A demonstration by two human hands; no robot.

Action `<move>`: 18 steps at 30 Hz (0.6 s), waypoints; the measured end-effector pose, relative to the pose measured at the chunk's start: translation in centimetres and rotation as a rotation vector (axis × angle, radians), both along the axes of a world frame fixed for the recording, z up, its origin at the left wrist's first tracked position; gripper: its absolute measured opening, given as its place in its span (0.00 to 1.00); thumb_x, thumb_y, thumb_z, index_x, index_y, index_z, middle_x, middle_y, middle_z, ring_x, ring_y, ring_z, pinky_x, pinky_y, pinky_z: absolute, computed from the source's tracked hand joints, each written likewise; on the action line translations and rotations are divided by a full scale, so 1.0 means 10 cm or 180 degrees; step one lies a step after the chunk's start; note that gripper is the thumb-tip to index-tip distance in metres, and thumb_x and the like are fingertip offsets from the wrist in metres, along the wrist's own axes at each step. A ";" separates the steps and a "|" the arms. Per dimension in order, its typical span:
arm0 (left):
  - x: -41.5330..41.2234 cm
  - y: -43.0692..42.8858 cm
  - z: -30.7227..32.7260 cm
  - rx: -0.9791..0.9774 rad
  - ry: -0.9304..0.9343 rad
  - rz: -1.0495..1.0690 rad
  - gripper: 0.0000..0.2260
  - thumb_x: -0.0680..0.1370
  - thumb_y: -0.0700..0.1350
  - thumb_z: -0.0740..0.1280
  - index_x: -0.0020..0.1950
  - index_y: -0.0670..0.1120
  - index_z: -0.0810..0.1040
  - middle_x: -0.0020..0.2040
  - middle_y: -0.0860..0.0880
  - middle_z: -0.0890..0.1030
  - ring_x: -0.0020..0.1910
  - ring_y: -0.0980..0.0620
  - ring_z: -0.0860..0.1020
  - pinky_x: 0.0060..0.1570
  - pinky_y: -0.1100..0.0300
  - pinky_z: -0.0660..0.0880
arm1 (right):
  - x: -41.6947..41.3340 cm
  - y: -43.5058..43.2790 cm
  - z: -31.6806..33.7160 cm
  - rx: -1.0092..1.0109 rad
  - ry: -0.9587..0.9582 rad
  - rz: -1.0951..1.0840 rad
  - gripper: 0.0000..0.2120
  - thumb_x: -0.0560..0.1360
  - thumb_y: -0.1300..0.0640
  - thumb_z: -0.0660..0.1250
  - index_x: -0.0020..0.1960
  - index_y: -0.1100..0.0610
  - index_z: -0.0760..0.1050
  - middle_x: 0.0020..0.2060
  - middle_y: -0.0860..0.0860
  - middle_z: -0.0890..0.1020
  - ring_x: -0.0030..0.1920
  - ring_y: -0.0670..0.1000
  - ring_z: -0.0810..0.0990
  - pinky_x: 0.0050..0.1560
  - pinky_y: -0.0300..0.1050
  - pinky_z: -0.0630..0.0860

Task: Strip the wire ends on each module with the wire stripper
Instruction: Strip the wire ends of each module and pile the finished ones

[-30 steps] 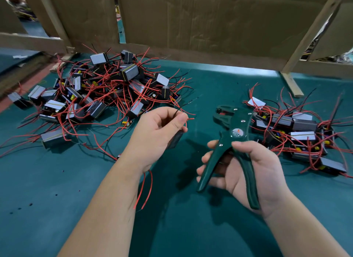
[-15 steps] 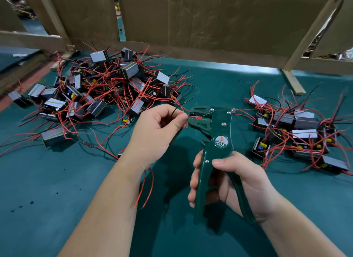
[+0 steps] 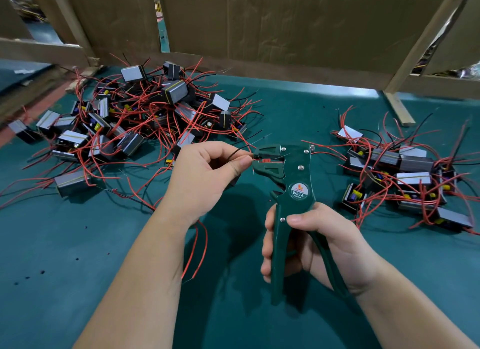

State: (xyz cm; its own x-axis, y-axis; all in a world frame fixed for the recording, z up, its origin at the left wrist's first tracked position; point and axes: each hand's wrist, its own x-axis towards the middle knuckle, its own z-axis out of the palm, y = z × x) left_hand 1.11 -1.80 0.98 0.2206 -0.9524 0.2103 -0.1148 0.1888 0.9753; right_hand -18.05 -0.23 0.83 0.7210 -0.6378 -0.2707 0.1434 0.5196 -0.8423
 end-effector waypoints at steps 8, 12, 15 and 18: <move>-0.04 0.00 0.00 -0.0109 0.0103 -0.0306 0.04 0.68 0.47 0.72 0.41 0.54 0.83 0.32 0.55 0.79 0.32 0.56 0.74 0.35 0.66 0.74 | 0.05 0.07 0.03 0.0201 0.0028 -0.0291 0.11 0.61 0.51 0.68 0.37 0.59 0.77 0.30 0.61 0.76 0.27 0.60 0.77 0.31 0.53 0.78; -0.01 -0.03 -0.09 -0.0022 -0.0713 -0.0481 0.08 0.73 0.46 0.72 0.50 0.54 0.80 0.40 0.57 0.81 0.37 0.61 0.79 0.43 0.67 0.76 | 0.11 0.05 0.02 0.0328 0.0072 -0.0993 0.09 0.59 0.54 0.68 0.32 0.59 0.71 0.24 0.57 0.70 0.20 0.54 0.68 0.25 0.45 0.72; -0.06 -0.04 -0.13 -0.0082 -0.1756 -0.0360 0.04 0.76 0.46 0.70 0.45 0.56 0.80 0.34 0.66 0.79 0.34 0.69 0.75 0.39 0.77 0.67 | 0.11 -0.02 0.02 0.0415 -0.0180 -0.1367 0.11 0.61 0.51 0.63 0.36 0.59 0.73 0.26 0.58 0.73 0.24 0.56 0.73 0.27 0.48 0.76; -0.03 -0.04 -0.18 -0.0125 -0.1902 -0.0105 0.08 0.77 0.47 0.68 0.38 0.55 0.77 0.35 0.60 0.80 0.34 0.61 0.76 0.38 0.69 0.70 | 0.03 -0.12 0.03 0.0328 -0.0649 -0.1783 0.13 0.64 0.54 0.61 0.43 0.61 0.75 0.33 0.60 0.79 0.35 0.60 0.81 0.38 0.54 0.81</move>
